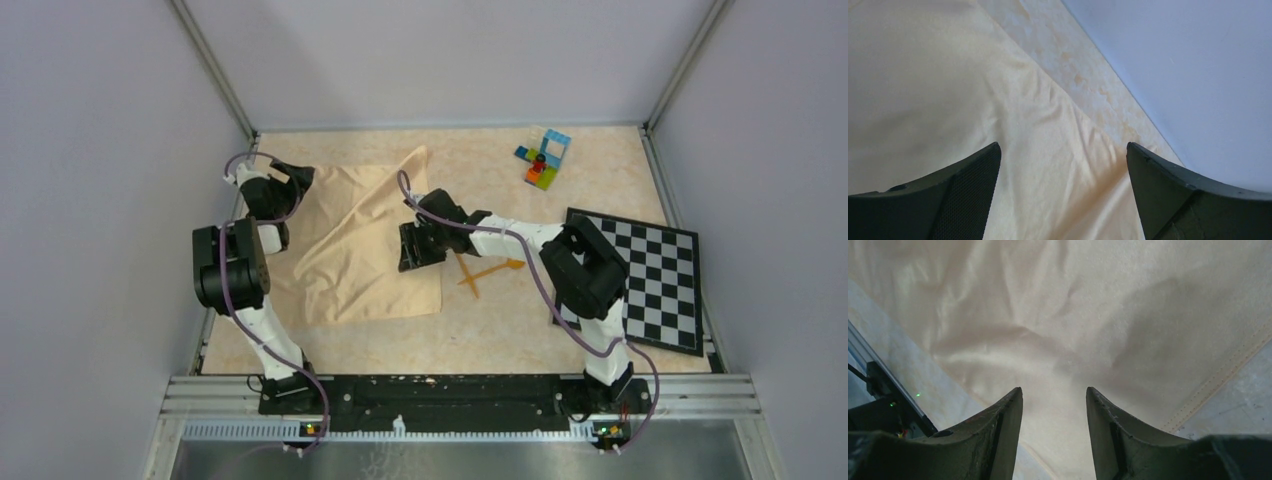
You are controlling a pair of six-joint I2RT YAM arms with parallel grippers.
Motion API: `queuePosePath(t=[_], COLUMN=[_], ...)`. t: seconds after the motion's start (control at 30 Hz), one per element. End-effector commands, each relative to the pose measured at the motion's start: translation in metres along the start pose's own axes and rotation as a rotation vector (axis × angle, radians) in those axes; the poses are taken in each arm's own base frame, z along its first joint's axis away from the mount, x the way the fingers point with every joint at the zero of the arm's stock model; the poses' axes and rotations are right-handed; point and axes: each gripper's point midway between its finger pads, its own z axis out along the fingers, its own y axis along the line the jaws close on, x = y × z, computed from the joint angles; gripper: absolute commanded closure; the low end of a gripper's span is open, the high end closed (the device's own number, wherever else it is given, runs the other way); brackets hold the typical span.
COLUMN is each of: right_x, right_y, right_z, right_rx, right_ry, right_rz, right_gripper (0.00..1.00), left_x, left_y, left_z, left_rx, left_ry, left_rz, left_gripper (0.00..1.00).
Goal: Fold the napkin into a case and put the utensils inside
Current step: Smooth out the crumpled napkin at the center of the board.
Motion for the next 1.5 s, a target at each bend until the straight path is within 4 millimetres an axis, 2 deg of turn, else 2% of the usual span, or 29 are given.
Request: queuePosePath(t=[0.0, 0.27, 0.5, 0.57, 0.67, 0.77, 0.87, 0.97, 1.07, 1.17, 1.23, 1.37, 1.4, 1.43, 1.47], right_x=[0.002, 0.036, 0.071, 0.071, 0.063, 0.06, 0.059, 0.044, 0.026, 0.016, 0.008, -0.002, -0.002, -0.003, -0.004], right_y=[0.005, -0.009, -0.021, -0.02, -0.024, -0.027, -0.009, 0.001, -0.01, -0.03, -0.046, -0.066, -0.069, -0.072, -0.075], right_z=[-0.011, -0.007, -0.005, -0.006, -0.006, -0.011, -0.02, -0.038, -0.05, -0.054, -0.056, -0.051, -0.049, -0.047, -0.045], right_rx=[-0.027, -0.008, 0.019, 0.012, 0.039, 0.07, -0.01, -0.012, 0.062, 0.101, 0.128, 0.132, 0.133, 0.133, 0.14], right_ry=[-0.007, 0.081, 0.139, 0.127, 0.105, 0.108, 0.094, 0.036, -0.016, -0.026, -0.047, -0.072, -0.068, -0.073, -0.081], right_rz=[-0.026, 0.029, 0.169, 0.175, 0.142, 0.125, 0.14, 0.095, 0.045, 0.053, 0.068, 0.103, 0.107, 0.109, 0.114], right_gripper=[0.51, 0.54, 0.57, 0.56, 0.56, 0.56, 0.54, 0.49, 0.4, 0.37, 0.36, 0.36, 0.37, 0.37, 0.37], left_x=[-0.025, -0.036, -0.042, -0.045, -0.046, -0.056, -0.064, -0.07, -0.073, -0.056, -0.032, 0.041, 0.054, 0.069, 0.088], left_y=[-0.002, 0.021, 0.044, 0.044, 0.03, 0.007, -0.018, -0.046, -0.076, -0.101, -0.116, -0.133, -0.135, -0.145, -0.143], left_z=[0.031, 0.069, 0.081, 0.084, 0.086, 0.088, 0.088, 0.082, 0.069, 0.047, 0.028, -0.023, -0.039, -0.059, -0.076], left_rx=[0.041, -0.009, -0.116, -0.118, -0.08, -0.05, -0.038, -0.012, 0.031, 0.072, 0.097, 0.087, 0.082, 0.107, 0.118], left_ry=[-0.123, -0.202, -0.223, -0.231, -0.193, -0.163, -0.105, -0.078, -0.051, 0.02, 0.093, 0.285, 0.317, 0.343, 0.379], left_rz=[-0.007, -0.017, 0.014, 0.039, 0.076, 0.123, 0.178, 0.203, 0.2, 0.157, 0.155, 0.199, 0.208, 0.225, 0.239], left_gripper=[0.01, 0.01, 0.01, 0.01, 0.01, 0.01, 0.01, 0.01, 0.01, 0.01, 0.01, 0.01, 0.01, 0.01, 0.01])
